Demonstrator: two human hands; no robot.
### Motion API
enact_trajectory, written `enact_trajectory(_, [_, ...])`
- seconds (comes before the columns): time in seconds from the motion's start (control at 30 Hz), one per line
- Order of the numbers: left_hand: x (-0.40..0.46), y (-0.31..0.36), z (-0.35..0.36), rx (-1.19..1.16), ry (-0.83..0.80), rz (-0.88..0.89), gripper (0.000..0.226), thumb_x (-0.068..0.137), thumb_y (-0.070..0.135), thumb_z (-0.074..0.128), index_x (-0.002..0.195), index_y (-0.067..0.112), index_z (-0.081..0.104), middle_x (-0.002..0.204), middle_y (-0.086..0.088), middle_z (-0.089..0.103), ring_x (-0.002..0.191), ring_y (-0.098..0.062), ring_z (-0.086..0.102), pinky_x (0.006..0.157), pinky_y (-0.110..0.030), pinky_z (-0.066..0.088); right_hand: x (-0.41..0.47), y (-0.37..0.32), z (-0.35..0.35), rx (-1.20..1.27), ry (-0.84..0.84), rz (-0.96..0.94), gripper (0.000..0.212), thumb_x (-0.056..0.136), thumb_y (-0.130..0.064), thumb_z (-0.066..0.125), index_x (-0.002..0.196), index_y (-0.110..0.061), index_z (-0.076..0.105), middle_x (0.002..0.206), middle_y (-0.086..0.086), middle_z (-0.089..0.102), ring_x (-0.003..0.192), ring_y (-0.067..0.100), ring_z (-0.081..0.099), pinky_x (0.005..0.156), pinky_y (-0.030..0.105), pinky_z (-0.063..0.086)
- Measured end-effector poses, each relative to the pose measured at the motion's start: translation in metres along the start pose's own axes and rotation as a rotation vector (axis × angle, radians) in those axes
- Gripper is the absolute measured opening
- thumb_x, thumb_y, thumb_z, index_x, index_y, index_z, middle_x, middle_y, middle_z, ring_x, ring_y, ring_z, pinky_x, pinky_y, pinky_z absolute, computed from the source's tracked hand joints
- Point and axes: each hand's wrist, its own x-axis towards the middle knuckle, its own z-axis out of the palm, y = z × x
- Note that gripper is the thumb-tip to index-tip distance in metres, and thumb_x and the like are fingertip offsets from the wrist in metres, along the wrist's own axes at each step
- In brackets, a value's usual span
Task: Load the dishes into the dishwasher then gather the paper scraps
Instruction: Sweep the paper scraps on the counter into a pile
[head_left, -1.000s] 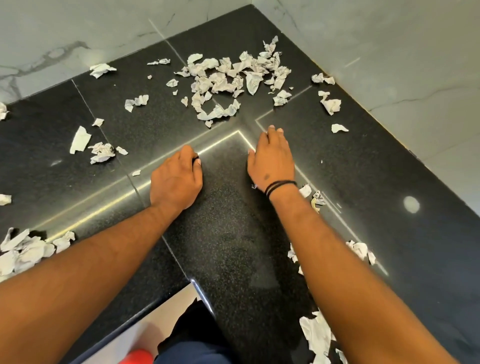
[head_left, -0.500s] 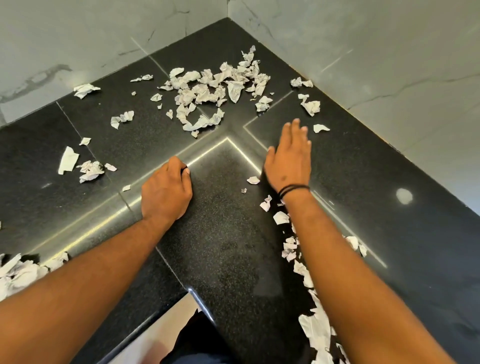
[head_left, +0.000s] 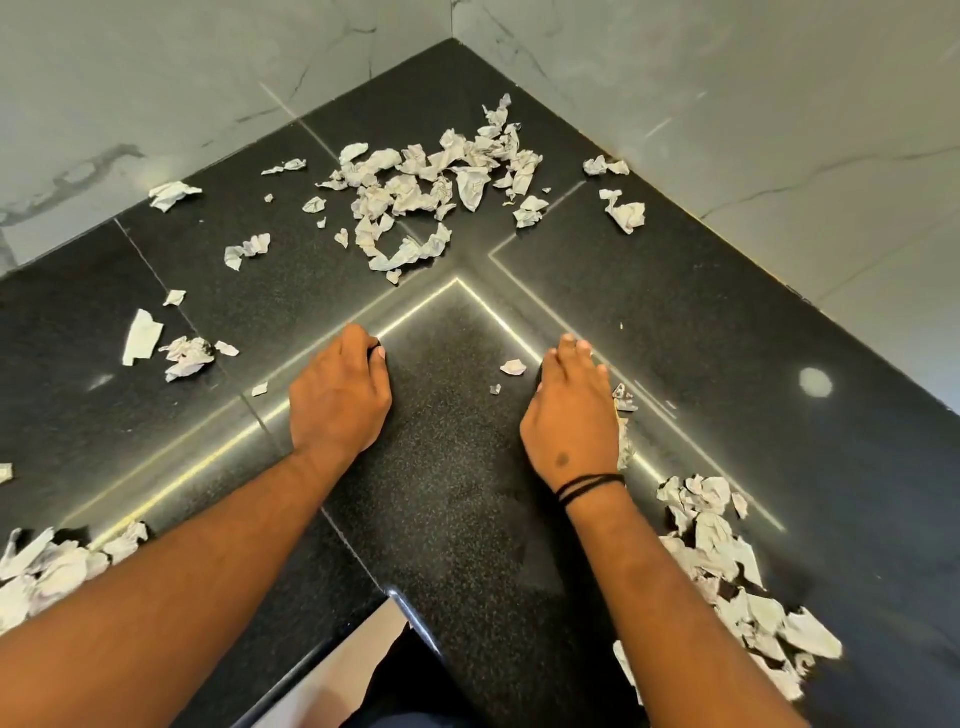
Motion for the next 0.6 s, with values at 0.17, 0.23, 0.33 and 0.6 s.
enact_trajectory(0.17, [-0.001,0.003,-0.002,-0.005,-0.006,-0.017,0.015,0.104,0.032,0.045,0.099,0.018,0.046,0.089,-0.005,0.064,0.076,-0.028,0.059,0.061,-0.039,0.043,0.023,-0.018,-0.010,0.068,0.053,-0.021,0.040,0.098,-0.016,0.045,0.134,-0.004,0.056,0.154,0.014,0.042,0.148,0.033,0.030,0.123,0.050,0.019])
enact_trajectory(0.23, [-0.001,0.003,-0.002,-0.009,-0.002,-0.014,0.016,0.104,0.032,0.045,0.098,0.018,0.046,0.088,-0.005,0.064,0.075,-0.027,0.058,0.061,-0.040,0.045,0.057,-0.022,-0.014,0.072,0.044,-0.069,0.047,0.099,-0.016,0.046,0.145,-0.005,0.044,0.161,0.014,0.029,0.151,0.035,0.019,0.123,0.048,0.021])
enact_trajectory(0.33, [-0.001,0.004,-0.002,-0.009,0.001,-0.014,0.015,0.104,0.033,0.045,0.098,0.019,0.045,0.087,-0.004,0.062,0.073,-0.025,0.056,0.060,-0.038,0.042,0.117,-0.021,-0.014,0.038,0.001,-0.135,0.061,0.099,-0.012,0.049,0.155,-0.008,0.026,0.167,0.011,0.012,0.152,0.039,0.012,0.122,0.050,0.025])
enact_trajectory(0.6, [0.000,0.002,-0.001,-0.006,-0.001,-0.014,0.016,0.104,0.034,0.045,0.099,0.018,0.047,0.090,-0.004,0.064,0.076,-0.027,0.059,0.061,-0.040,0.046,0.174,-0.017,-0.005,-0.060,-0.121,-0.217,0.053,0.103,-0.017,0.043,0.154,-0.009,0.030,0.164,0.007,0.023,0.151,0.033,0.018,0.120,0.056,0.022])
